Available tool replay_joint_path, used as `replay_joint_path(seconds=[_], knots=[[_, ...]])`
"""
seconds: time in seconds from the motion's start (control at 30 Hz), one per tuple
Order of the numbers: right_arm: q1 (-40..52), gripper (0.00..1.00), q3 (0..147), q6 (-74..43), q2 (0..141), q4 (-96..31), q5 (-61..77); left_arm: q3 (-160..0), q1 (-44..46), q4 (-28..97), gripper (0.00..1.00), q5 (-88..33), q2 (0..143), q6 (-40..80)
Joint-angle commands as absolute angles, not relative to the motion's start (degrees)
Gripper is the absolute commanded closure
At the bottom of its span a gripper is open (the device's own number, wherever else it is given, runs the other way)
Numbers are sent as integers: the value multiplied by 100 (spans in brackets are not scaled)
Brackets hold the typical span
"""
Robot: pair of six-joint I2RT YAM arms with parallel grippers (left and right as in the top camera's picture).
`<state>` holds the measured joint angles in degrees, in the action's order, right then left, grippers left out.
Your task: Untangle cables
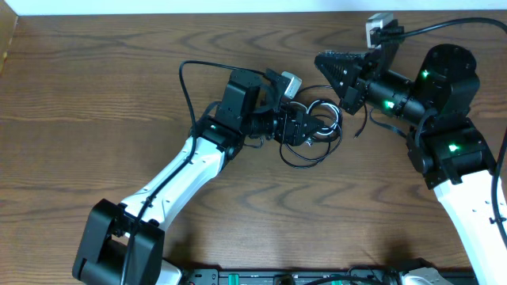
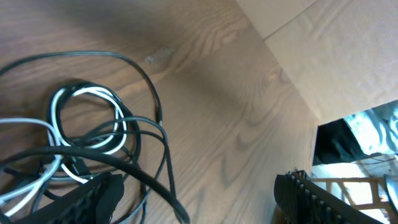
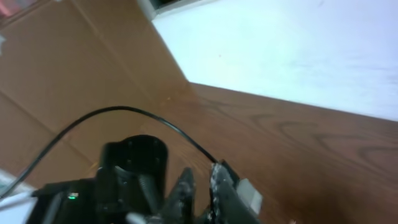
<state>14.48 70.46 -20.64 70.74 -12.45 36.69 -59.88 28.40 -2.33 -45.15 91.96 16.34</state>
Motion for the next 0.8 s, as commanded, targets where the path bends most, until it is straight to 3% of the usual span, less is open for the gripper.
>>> replay_joint_path(seconds=[0.0,0.07,0.17,0.37,0.67,0.77], knots=[[1457,83,7085,-2071,7052,-2187,1743,-6023,2847,626,17,-3527,9207,1466],[1457,72,7081,-1935,7203,-3131,200,-6023,2847,1264,17,-2515,9209,1466],[1459,60,7081,-1529,7655,-3752,209,-6023,2842,1546,18,-2307,9209,1468],[1457,57,7081,-1358,9159,-3972,508,-6023,2825,2473,18,-1245,9209,1468],[1345,58,7081,-1306,10792,-2536,40,-6023,2827,2762,18,-1260,9209,1470],[1343,65,7081,-1323,10949,-2390,34,-6023,2827,2790,18,-1260,9209,1470]])
